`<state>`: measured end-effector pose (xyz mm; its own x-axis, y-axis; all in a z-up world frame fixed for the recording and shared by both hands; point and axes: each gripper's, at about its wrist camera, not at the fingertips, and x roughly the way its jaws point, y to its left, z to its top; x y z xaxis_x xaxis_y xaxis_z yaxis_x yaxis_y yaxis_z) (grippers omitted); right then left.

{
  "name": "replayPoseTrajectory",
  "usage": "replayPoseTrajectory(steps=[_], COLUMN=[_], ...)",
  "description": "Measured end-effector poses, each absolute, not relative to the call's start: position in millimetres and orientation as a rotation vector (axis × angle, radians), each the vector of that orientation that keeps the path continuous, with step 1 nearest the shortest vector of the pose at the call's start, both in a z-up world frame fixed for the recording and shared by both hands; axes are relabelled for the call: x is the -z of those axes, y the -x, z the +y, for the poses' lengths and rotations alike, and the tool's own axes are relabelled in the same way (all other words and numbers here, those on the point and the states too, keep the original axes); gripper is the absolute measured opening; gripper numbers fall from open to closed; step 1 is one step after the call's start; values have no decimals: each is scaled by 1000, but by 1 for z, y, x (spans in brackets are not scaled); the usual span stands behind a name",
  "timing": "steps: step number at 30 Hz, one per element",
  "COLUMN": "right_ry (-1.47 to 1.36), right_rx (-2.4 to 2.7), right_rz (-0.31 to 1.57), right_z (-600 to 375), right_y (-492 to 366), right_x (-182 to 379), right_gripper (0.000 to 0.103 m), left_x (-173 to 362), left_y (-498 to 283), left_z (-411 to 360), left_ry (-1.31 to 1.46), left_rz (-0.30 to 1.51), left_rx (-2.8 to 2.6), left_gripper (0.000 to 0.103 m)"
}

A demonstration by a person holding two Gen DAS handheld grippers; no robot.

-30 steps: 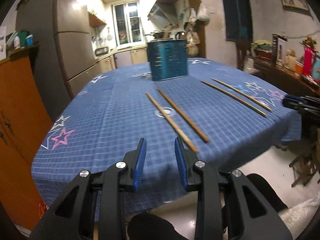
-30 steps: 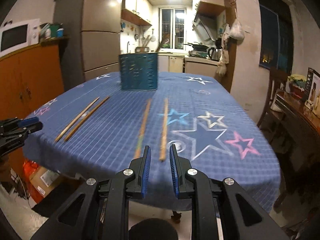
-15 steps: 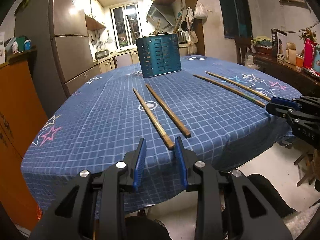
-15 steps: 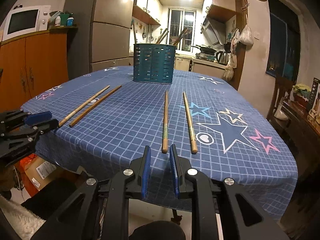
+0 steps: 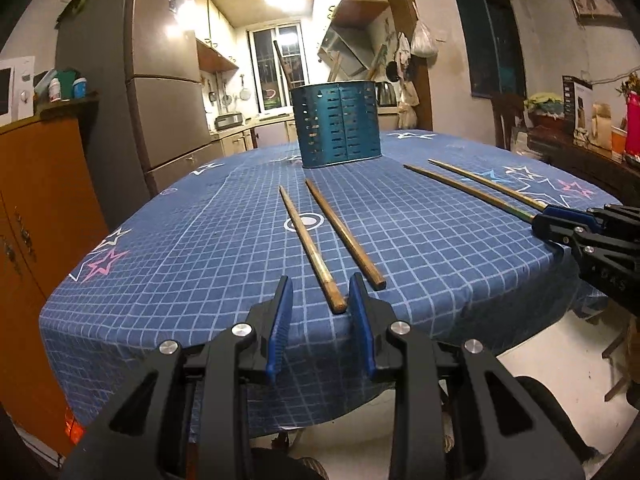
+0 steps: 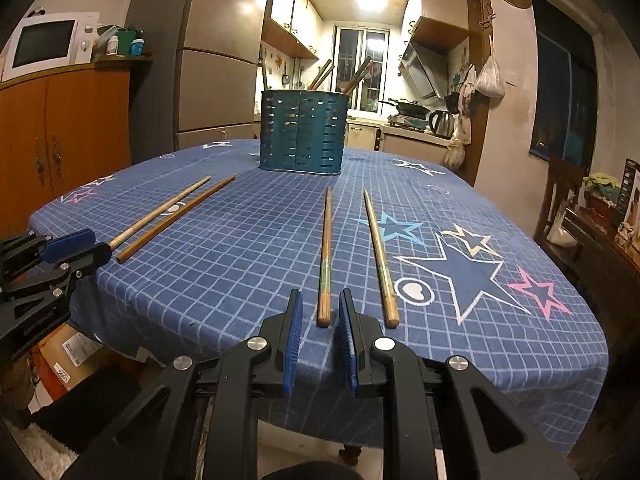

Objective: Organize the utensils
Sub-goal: 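Close the left tool on a wooden chopstick while the right tool grasps another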

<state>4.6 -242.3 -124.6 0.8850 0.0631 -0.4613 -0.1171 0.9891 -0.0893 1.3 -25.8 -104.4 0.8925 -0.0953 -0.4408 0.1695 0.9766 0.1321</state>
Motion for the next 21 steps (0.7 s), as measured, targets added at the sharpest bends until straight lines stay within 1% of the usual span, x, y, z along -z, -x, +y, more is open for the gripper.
replayPoseTrajectory(steps=[2, 6, 8, 10, 12, 21], right_ry=[123, 130, 117, 102, 94, 36], right_rx=[-96, -103, -103, -103, -97, -83], right_rz=[468, 461, 462, 465, 467, 487], right_z=[-242, -240, -239, -238, -236, -234], right_y=[-7, -6, -6, -6, -4, 2], right_x=[126, 126, 126, 127, 127, 126], right_gripper=[20, 15, 11, 9, 8, 7], left_x=[104, 105, 105, 105, 105, 100], left_y=[-1, -1, -2, -1, -2, -10], left_z=[-25, -24, -24, -25, -24, 6], left_ry=[-158, -145, -143, -152, -158, -125], left_rz=[445, 443, 445, 444, 448, 490], left_rx=[136, 140, 156, 169, 173, 132], left_gripper=[28, 27, 22, 12, 9, 5])
